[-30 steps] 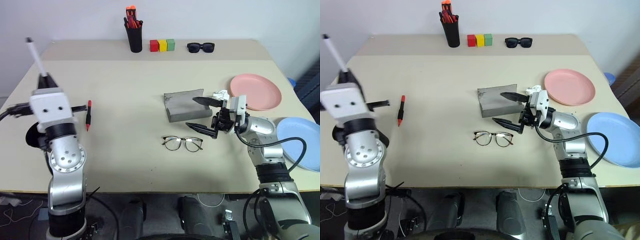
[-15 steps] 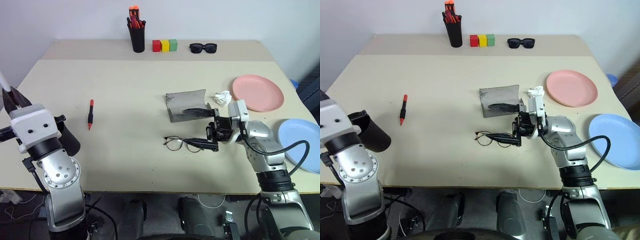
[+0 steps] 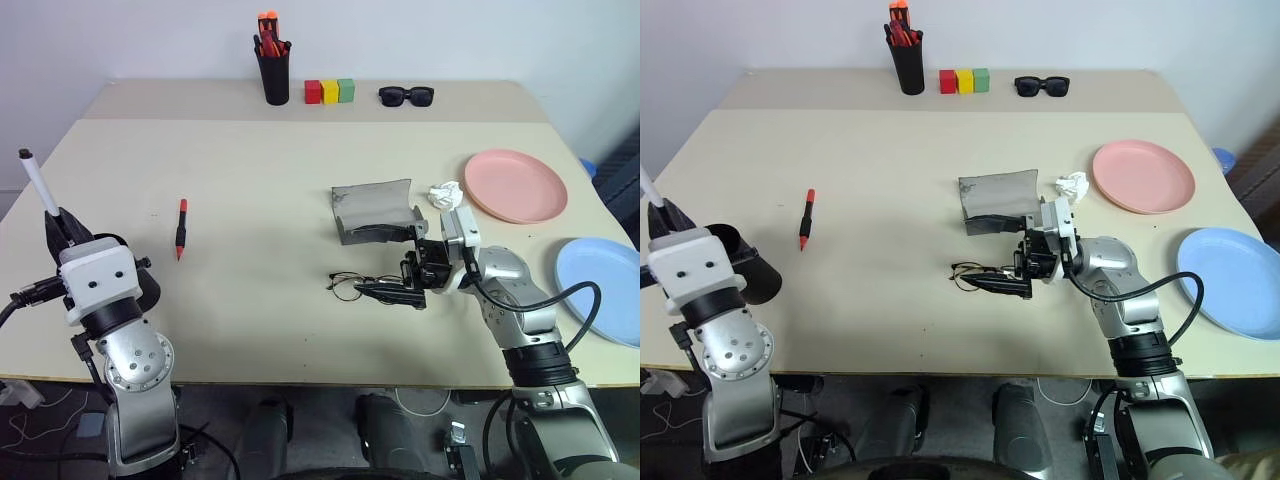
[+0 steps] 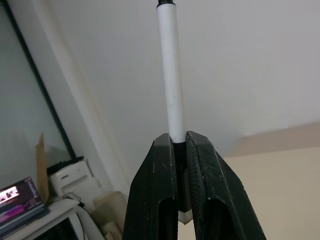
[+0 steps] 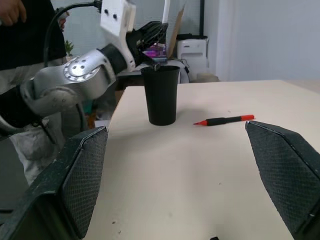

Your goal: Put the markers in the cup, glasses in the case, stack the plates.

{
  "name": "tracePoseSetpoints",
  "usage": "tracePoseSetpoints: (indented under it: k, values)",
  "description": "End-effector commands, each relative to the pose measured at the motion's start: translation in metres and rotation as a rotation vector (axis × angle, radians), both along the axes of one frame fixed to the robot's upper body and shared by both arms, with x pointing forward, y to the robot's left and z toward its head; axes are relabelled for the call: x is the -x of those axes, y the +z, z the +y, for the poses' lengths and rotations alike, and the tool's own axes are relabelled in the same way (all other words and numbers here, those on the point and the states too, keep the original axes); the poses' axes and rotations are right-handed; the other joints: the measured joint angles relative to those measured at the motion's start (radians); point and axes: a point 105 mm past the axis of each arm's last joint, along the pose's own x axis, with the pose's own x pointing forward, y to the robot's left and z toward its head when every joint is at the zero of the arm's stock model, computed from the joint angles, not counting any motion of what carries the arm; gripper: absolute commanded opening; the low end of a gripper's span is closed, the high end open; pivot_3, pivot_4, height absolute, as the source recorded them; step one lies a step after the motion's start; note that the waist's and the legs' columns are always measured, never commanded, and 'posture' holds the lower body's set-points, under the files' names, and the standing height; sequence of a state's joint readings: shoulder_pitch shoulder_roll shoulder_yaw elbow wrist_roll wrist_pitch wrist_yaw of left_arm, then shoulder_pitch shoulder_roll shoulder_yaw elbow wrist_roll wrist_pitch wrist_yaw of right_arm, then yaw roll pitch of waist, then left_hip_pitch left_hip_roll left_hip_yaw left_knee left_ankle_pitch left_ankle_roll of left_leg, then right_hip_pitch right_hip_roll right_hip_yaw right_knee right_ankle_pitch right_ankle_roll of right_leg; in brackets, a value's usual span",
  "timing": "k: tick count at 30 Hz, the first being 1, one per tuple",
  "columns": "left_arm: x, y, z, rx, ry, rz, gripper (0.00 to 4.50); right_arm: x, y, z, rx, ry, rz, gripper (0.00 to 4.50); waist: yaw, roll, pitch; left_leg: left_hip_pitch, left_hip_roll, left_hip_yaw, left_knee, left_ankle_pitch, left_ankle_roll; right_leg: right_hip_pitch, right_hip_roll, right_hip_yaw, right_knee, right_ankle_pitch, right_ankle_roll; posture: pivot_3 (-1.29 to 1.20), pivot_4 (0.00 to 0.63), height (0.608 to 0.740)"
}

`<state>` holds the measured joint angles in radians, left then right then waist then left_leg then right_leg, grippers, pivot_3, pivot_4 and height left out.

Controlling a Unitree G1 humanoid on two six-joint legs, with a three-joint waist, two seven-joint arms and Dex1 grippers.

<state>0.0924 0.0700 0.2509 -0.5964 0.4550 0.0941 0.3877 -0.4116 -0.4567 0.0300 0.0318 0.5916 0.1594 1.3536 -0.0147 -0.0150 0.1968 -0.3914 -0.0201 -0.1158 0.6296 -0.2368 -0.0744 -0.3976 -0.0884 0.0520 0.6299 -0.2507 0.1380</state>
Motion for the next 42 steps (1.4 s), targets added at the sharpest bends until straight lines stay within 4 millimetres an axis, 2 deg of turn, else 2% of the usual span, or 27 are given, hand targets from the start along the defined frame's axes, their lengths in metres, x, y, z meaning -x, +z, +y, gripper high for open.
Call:
tracePoseSetpoints:
  k: [1, 9, 12, 18, 19, 23, 27, 34, 37, 39, 42]
  values:
    - [0.004, -0.001, -0.001, 0.007, 0.003, -0.015, 0.21, 0.002, 0.012, 0.0, -0.015, -0.001, -0.065, 4.5, 0.001, 0.0, 0.0, 0.0, 0.0, 0.0, 0.0, 0.0, 0.0, 0.0, 0.0, 0.0, 0.0, 0.0, 0.0, 0.0, 0.15, 0.74]
    - [0.004, -0.022, 0.0, 0.038, -0.025, 0.043, 0.21, -0.001, 0.014, -0.008, -0.01, -0.029, -0.073, 4.5, 0.0, 0.0, 0.0, 0.0, 0.0, 0.0, 0.0, 0.0, 0.0, 0.0, 0.0, 0.0, 0.0, 0.0, 0.0, 0.0, 0.15, 0.74]
    - [0.004, -0.03, -0.001, 0.048, -0.03, 0.071, 1.2, -0.001, 0.013, -0.012, -0.008, -0.036, -0.074, 4.5, 0.0, 0.0, 0.0, 0.0, 0.0, 0.0, 0.0, 0.0, 0.0, 0.0, 0.0, 0.0, 0.0, 0.0, 0.0, 0.0, 0.15, 0.74]
    - [0.004, -0.034, -0.003, 0.046, -0.05, 0.089, 4.22, -0.003, 0.007, -0.018, -0.002, -0.048, -0.072, 4.5, 0.0, 0.0, 0.0, 0.0, 0.0, 0.0, 0.0, 0.0, 0.0, 0.0, 0.0, 0.0, -0.001, -0.001, -0.001, 0.0, 0.15, 0.74]
    - [0.004, -0.034, -0.003, 0.047, -0.055, 0.087, 4.44, -0.003, 0.007, -0.018, 0.0, -0.05, -0.072, 4.5, 0.001, 0.0, 0.0, 0.0, 0.0, 0.0, 0.0, 0.0, 0.0, 0.0, 0.0, 0.0, -0.001, -0.001, -0.001, 0.0, 0.15, 0.74]
    - [-0.002, -0.015, -0.013, 0.042, -0.13, 0.035, 4.44, -0.001, 0.008, -0.019, 0.007, -0.059, -0.075, 4.5, 0.001, 0.0, 0.0, 0.0, 0.0, 0.0, 0.0, 0.0, 0.0, 0.0, 0.0, 0.0, -0.001, -0.001, -0.001, 0.0, 0.15, 0.74]
    - [-0.016, 0.008, -0.018, 0.1, -0.175, 0.034, 4.44, -0.002, 0.009, -0.02, 0.013, -0.068, -0.073, 4.5, 0.002, 0.0, 0.0, 0.0, 0.0, 0.0, 0.0, 0.0, 0.0, 0.0, 0.0, 0.0, -0.001, -0.001, -0.002, 0.0, 0.15, 0.74]
    - [-0.067, 0.054, -0.022, 0.306, -0.235, 0.114, 4.44, -0.007, 0.014, -0.017, 0.02, -0.081, -0.08, 4.5, -0.002, -0.001, 0.0, -0.001, 0.0, 0.0, 0.001, 0.0, 0.0, 0.0, 0.0, -0.001, 0.0, 0.0, 0.001, 0.0, 0.15, 0.74]
    - [-0.097, 0.069, -0.025, 0.479, -0.26, 0.191, 4.44, -0.008, 0.017, -0.017, 0.021, -0.089, -0.087, 4.5, -0.004, -0.001, 0.0, 0.0, 0.0, 0.0, 0.0, 0.0, 0.0, 0.0, 0.0, -0.001, 0.0, 0.0, 0.001, 0.0, 0.15, 0.74]
    - [-0.118, 0.073, -0.027, 0.617, -0.255, 0.286, 4.44, -0.009, 0.019, -0.018, 0.023, -0.099, -0.092, 4.5, -0.003, -0.003, 0.002, -0.001, 0.0, -0.001, 0.0, 0.0, 0.0, 0.0, 0.001, -0.002, 0.0, 0.0, 0.001, 0.0, 0.15, 0.74]
    - [-0.134, 0.071, -0.026, 0.738, -0.234, 0.399, 4.44, -0.01, 0.022, -0.019, 0.024, -0.11, -0.097, 4.5, -0.008, -0.003, 0.002, -0.001, 0.0, -0.002, 0.0, 0.0, 0.0, 0.001, 0.0, -0.002, -0.001, -0.001, 0.002, 0.0, 0.15, 0.74]
